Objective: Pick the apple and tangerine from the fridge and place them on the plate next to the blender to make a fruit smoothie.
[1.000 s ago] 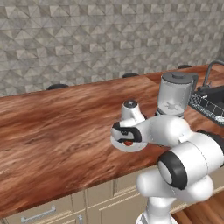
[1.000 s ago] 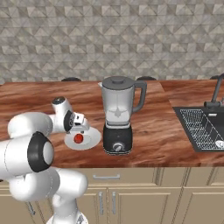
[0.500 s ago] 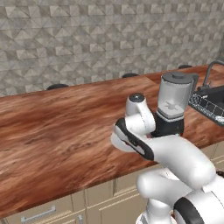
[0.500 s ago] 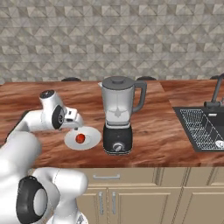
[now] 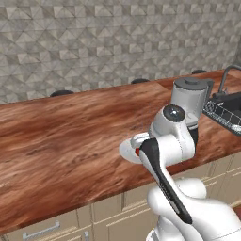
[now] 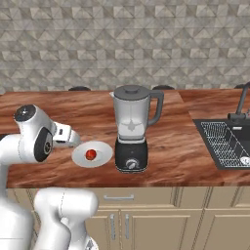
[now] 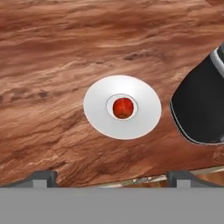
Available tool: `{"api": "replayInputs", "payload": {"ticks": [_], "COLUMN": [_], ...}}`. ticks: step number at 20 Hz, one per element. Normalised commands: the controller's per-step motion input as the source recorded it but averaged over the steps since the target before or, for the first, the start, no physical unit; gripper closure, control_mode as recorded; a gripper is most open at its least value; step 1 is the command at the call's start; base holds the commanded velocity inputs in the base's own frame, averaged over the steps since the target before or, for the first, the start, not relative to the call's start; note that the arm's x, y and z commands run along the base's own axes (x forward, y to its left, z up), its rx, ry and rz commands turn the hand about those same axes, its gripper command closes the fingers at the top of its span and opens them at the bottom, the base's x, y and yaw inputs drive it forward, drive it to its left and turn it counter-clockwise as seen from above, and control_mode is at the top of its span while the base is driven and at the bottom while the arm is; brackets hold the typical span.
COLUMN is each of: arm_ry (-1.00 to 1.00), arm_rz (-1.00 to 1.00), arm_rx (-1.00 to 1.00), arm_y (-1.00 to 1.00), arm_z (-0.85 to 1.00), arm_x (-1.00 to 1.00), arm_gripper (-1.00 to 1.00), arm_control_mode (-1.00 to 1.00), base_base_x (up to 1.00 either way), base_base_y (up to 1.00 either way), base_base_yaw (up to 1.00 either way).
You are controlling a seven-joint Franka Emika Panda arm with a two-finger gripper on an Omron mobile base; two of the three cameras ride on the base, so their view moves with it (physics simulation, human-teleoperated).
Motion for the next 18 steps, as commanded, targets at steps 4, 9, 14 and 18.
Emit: {"api": "replayInputs", "payload": {"ticks": [4,9,14,18], "arm_ry": [-0.17,0.00,0.00,0.00], "arm_rz": [0.00,0.00,0.00,0.00], "arm_rx": [0.02,0.00,0.00,0.00], "arm_y": [0.00,0.00,0.00,0.00], "arm_z": [0.08,0.00,0.00,0.00], "arm_x": [-0.34,-0.03,0.00,0.00], "arm_gripper": [-1.00,-1.00,-1.00,-1.00], "arm_control_mode": [-1.00,1.00,1.00,1.00], "base_base_x": [0.00,-0.39,-0.77,-0.16], "base_base_y": [0.00,-0.03,-0.15,0.00], "base_base_yaw": [0.00,0.09,0.65,1.00]}}
